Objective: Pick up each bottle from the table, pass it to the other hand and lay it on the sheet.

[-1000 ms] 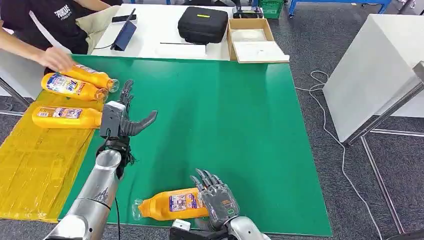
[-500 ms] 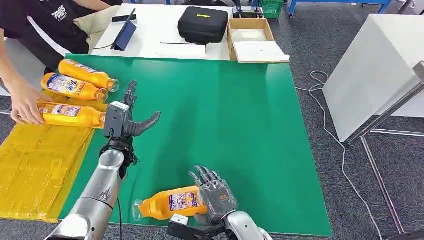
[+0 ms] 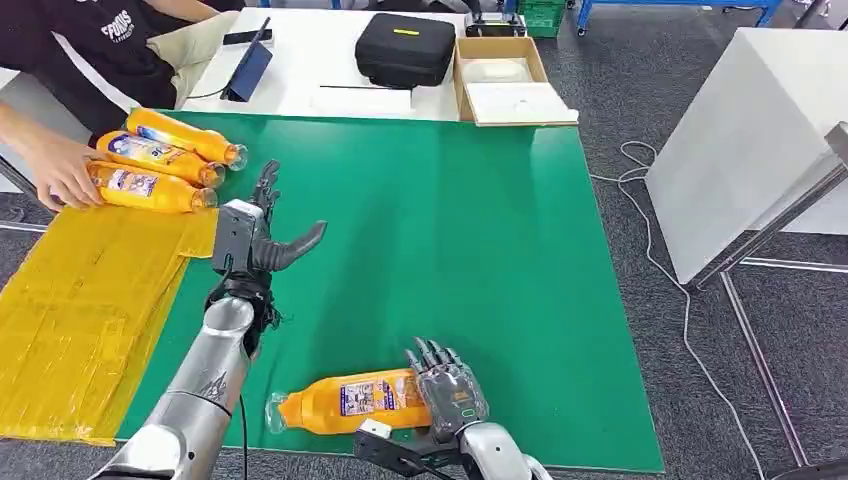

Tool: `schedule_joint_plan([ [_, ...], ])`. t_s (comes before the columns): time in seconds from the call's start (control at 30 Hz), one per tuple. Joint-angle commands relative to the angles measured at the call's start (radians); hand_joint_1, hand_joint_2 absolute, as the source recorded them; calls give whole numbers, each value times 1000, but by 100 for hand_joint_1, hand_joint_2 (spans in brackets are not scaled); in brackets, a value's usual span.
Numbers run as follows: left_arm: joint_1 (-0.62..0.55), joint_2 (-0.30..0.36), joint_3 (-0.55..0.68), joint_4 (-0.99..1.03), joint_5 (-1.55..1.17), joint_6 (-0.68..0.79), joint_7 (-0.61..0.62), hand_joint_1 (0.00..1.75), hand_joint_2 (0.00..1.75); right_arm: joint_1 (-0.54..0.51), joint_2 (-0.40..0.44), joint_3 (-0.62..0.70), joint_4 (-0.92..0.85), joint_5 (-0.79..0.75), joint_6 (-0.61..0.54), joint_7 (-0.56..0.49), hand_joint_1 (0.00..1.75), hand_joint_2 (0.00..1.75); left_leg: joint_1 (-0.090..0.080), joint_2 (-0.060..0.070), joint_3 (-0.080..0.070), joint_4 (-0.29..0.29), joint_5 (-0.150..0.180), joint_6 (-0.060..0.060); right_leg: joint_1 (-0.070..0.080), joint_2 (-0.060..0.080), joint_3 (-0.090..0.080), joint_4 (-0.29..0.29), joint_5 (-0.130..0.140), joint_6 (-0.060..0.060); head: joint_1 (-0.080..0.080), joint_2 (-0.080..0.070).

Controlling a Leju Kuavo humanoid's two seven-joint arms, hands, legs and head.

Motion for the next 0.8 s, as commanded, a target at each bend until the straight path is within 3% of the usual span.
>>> schedule_joint_plan([
  [0.03, -57, -11, -13, 96, 1, 1, 5, 0, 175, 3, -5, -49, 113, 3, 22, 5, 0, 175, 0, -2, 2, -1, 0, -1, 0, -2, 3, -1, 0, 0, 0, 0],
  [0.5, -66, -16, -27, 119, 4, 2, -4, 0, 175, -11, 4, -72, 203, 1, 24, 6, 3, 175, 0, -3, 7, -1, 0, -2, 1, -3, 7, -2, 0, -1, 0, 0],
  [0.53, -66, -15, -29, 122, 6, 4, -6, 0, 175, -12, 7, -78, 211, 0, 17, 2, 17, 175, 0, -3, 7, -1, 0, -2, 1, -4, 8, -2, 0, -1, 0, 0],
  [0.57, -66, -14, -29, 124, 8, 6, -8, 0, 175, -13, 9, -83, 217, 0, 13, -1, 52, 175, 0, -3, 7, -1, 0, -2, 1, -3, 7, -2, 1, -2, 0, 0],
  [0.67, -59, -7, -25, 124, 16, 10, -13, 0, 175, -12, 13, -90, 228, 4, 1, -12, 124, 175, 0, -2, 9, -2, 1, -3, 0, -3, 9, -2, 1, -3, 0, 0],
  [0.8, -39, 5, -14, 108, 25, 11, -18, 0, 175, -10, 12, -91, 242, 0, -21, -35, 141, 175, 0, 0, 10, -2, 1, -3, 1, -1, 8, -2, 3, -4, 0, 0],
])
